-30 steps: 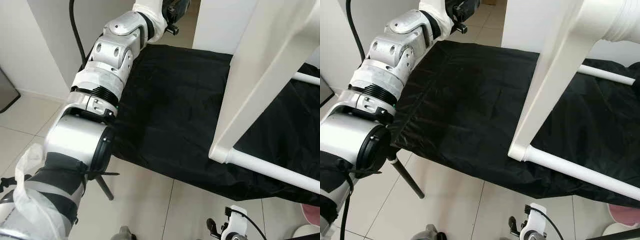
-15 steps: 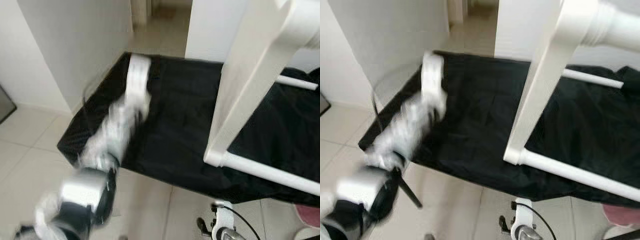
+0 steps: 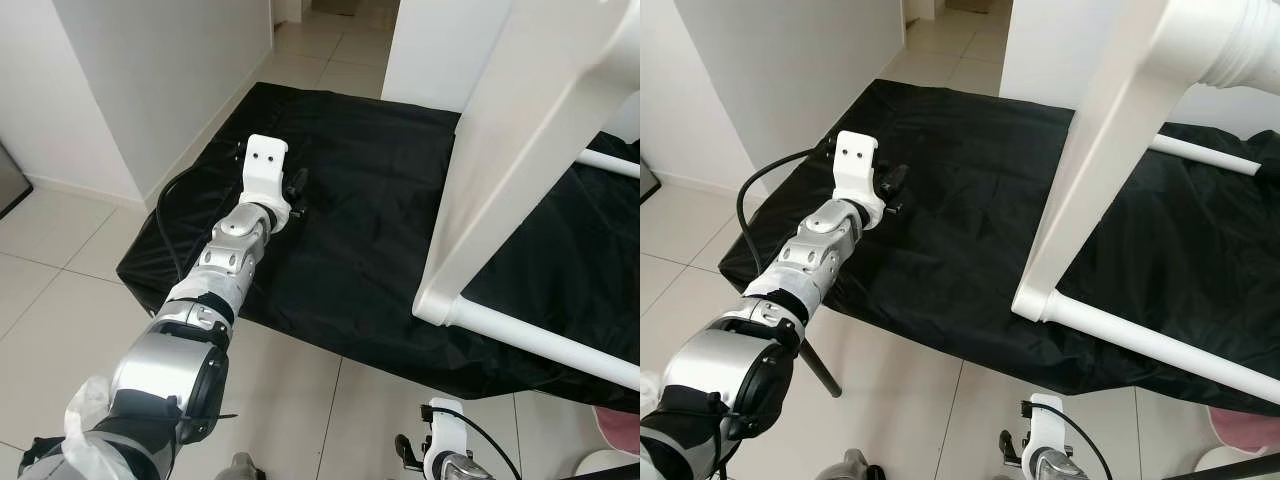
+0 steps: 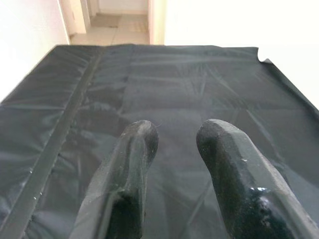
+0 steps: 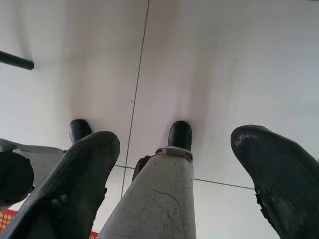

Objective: Building children table

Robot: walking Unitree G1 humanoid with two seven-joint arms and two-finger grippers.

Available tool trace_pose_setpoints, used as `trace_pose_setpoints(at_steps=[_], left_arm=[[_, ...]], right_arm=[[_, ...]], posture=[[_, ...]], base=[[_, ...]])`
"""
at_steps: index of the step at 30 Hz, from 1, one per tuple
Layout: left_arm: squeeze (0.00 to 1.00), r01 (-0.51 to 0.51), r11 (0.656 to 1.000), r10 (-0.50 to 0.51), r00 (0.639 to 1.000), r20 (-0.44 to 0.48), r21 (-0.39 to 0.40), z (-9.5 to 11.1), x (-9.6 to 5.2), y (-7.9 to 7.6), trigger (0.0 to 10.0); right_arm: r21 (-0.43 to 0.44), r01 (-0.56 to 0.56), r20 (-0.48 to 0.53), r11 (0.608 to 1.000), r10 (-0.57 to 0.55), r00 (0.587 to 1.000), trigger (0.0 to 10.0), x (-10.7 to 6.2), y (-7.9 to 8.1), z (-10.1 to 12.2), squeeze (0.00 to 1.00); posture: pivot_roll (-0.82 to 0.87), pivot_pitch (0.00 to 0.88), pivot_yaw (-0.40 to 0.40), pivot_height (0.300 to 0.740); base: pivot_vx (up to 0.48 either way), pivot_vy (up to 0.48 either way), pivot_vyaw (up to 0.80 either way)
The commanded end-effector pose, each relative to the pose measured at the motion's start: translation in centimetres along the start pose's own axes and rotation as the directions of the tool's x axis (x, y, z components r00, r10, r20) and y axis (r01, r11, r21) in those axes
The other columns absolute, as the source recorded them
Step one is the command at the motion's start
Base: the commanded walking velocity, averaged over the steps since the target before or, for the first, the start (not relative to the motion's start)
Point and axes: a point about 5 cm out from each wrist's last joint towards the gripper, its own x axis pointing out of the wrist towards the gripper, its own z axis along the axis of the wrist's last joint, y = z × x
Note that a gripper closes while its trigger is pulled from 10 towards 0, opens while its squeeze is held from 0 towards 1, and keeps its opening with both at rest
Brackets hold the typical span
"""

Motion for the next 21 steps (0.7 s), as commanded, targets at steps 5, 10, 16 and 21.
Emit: trace_pose_setpoints(at_steps=[5, 10, 16, 21], left_arm=[[0.00, -0.013, 1.000, 0.013, 1.000, -0.006, 0.007, -0.31, -0.03, -0.08, 10.0], [0.00, -0.014, 1.000, 0.014, 1.000, 0.003, 0.007, -0.23, -0.09, -0.09, 10.0], [0.00, -0.014, 1.000, 0.014, 1.000, 0.003, 0.007, -0.23, -0.09, -0.09, 10.0], [0.00, -0.014, 1.000, 0.014, 1.000, 0.003, 0.007, -0.23, -0.09, -0.09, 10.0]], right_arm=[[-0.005, -0.003, -0.030, 1.000, 0.003, 1.000, 10.0, -0.08, 0.24, -0.72, 0.00], [-0.004, -0.006, -0.031, 1.000, 0.005, 1.000, 10.0, -0.08, 0.36, -0.81, 0.00], [-0.004, -0.006, -0.031, 1.000, 0.005, 1.000, 10.0, -0.08, 0.36, -0.81, 0.00], [-0.004, -0.006, -0.031, 1.000, 0.005, 1.000, 10.0, -0.08, 0.36, -0.81, 0.00]], posture=[[0.00, 0.000, 0.000, 0.740], [0.00, 0.000, -0.024, 0.740], [0.00, 0.000, -0.024, 0.740], [0.00, 0.000, -0.024, 0.740]], base=[[0.000, 0.000, 0.00], [0.000, 0.000, 0.00], [0.000, 0.000, 0.00], [0.000, 0.000, 0.00]])
